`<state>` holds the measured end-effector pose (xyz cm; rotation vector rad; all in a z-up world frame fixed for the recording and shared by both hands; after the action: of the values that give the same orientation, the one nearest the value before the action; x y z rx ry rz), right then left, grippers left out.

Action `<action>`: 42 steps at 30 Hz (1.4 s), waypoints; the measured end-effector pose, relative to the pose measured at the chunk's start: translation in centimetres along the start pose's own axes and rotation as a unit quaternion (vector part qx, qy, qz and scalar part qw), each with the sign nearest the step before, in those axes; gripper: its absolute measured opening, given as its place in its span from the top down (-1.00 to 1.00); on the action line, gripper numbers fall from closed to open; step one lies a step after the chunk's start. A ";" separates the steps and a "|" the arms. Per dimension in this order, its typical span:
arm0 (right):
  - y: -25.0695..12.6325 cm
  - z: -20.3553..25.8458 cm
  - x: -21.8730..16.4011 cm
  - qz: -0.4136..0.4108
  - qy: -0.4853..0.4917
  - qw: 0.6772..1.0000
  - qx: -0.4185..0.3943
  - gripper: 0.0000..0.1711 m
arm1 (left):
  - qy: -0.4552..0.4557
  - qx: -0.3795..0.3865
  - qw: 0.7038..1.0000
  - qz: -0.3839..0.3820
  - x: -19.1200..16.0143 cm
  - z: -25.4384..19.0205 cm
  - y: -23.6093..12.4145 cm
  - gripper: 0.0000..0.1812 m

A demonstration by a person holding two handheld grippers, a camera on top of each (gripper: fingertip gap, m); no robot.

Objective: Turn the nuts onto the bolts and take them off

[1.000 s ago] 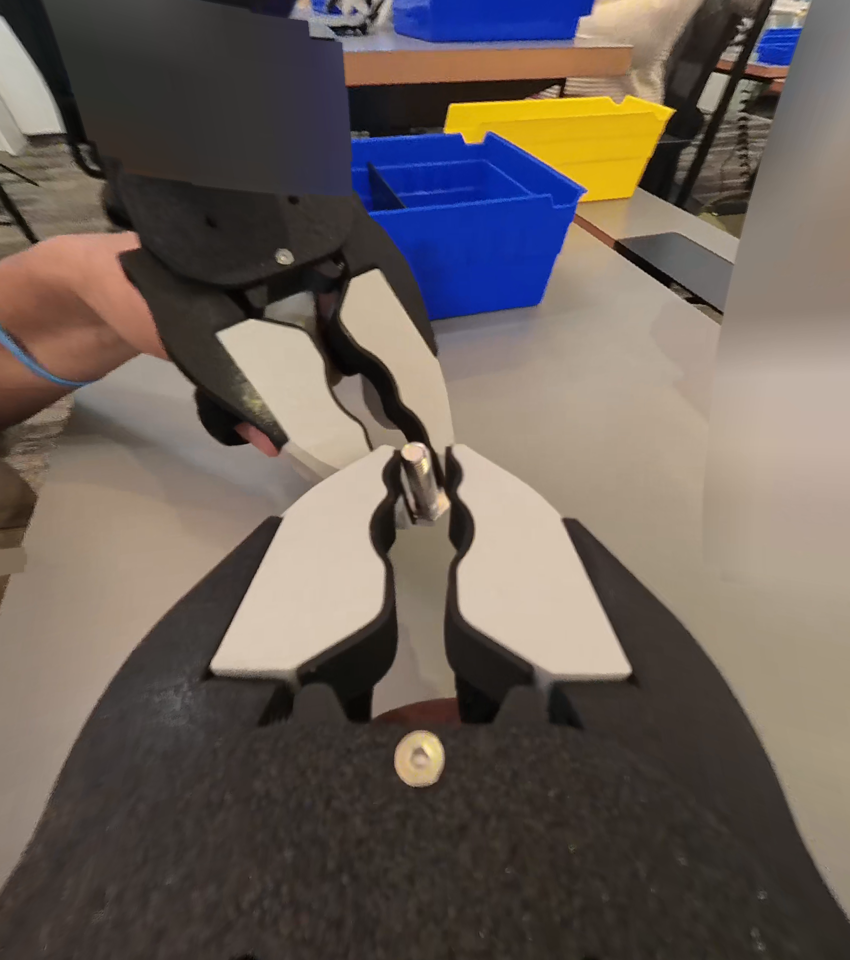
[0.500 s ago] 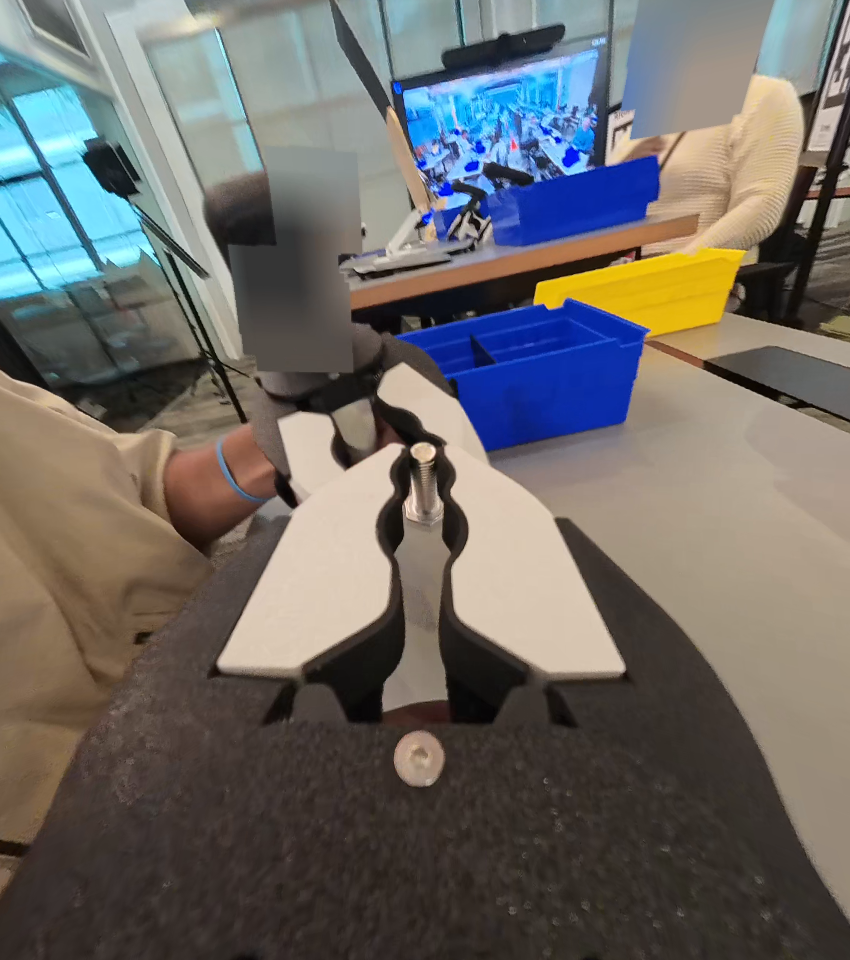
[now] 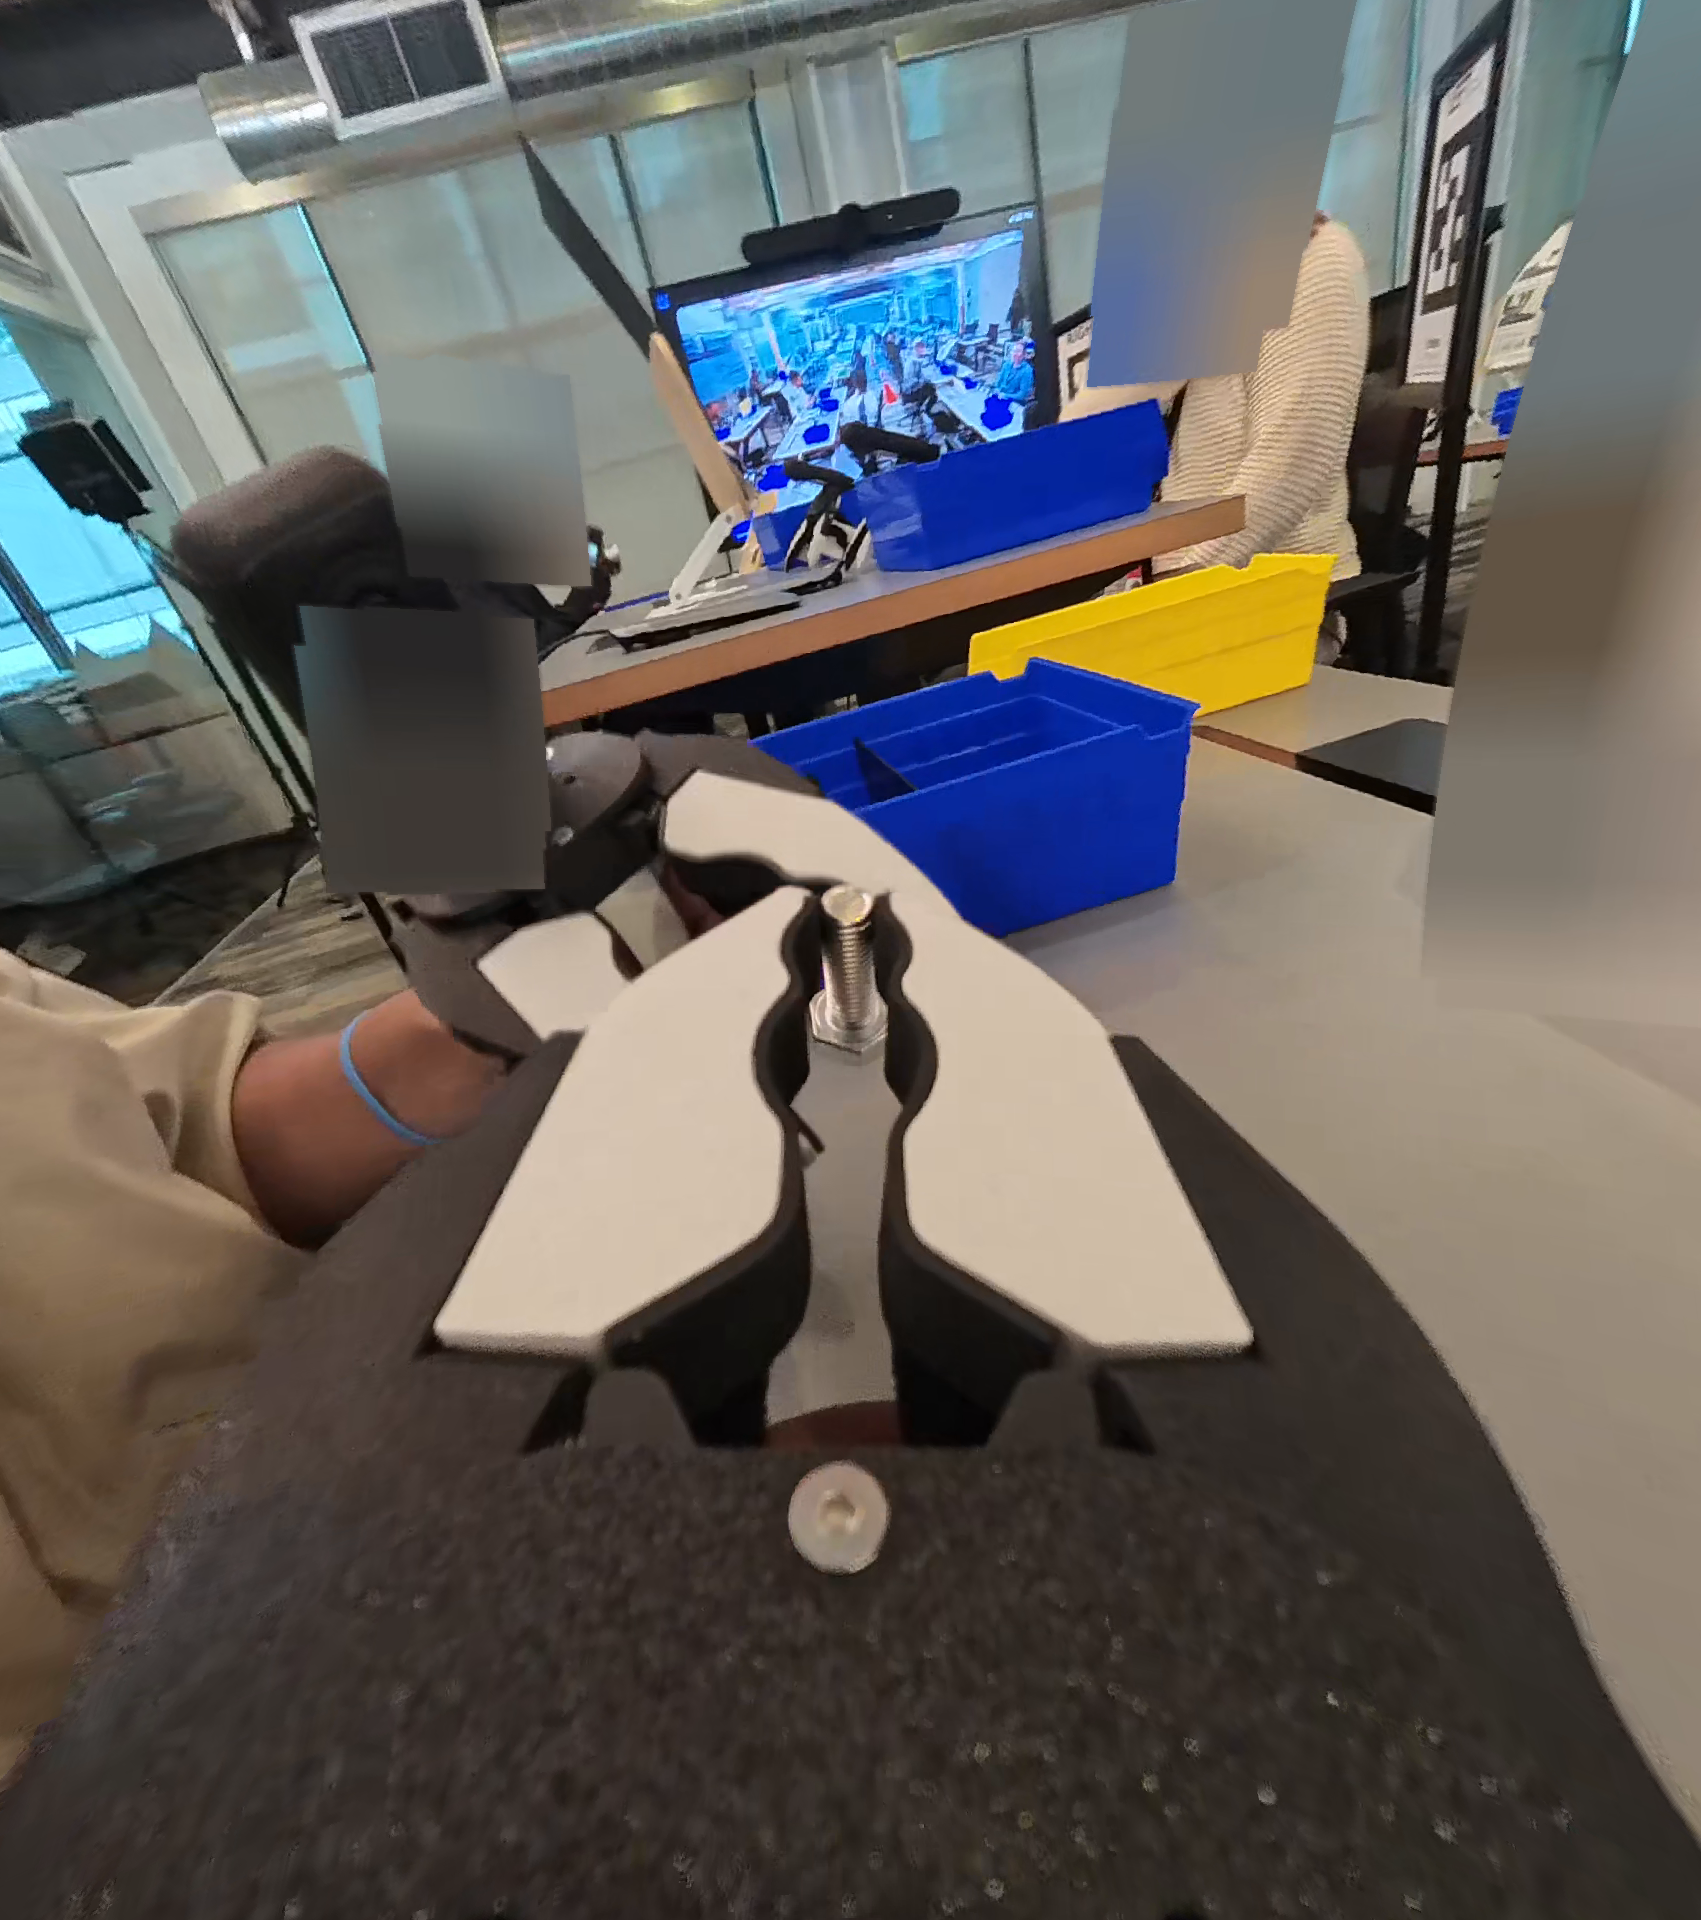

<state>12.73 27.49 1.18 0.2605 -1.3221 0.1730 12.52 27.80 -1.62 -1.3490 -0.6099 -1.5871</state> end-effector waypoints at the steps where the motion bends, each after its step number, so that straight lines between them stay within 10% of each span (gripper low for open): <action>1: 0.1 -0.1 0.1 -0.006 0.005 1.000 -0.004 0.89 | 0.006 0.005 1.000 0.009 -0.2 -0.1 0.2 0.48; 18: -0.1 -1.2 0.0 -0.020 0.029 0.998 -0.048 0.89 | 0.006 0.068 0.997 0.030 -0.8 1.0 0.9 0.51; 20: 0.0 -1.2 -0.1 -0.016 0.032 0.998 -0.045 0.89 | 0.008 0.053 0.998 0.037 -1.0 0.7 0.8 0.80; 42: 0.1 -1.1 0.2 -0.052 0.110 0.993 -0.002 0.89 | 0.012 0.064 0.998 0.000 -0.5 0.9 0.7 0.70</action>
<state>13.73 27.92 1.14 0.2971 -1.0874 0.1082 13.52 28.47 -2.00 -1.2345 -0.6846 -1.5353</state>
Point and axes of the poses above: each gripper's, where its closed fingertips meet, y out along the fingers, x out of its top, z = x × y across the jaws, the point moved 1 cm from there along -y, back along the fingers, and after that the axes turned 5 degrees about x, right-handed, at the moved point
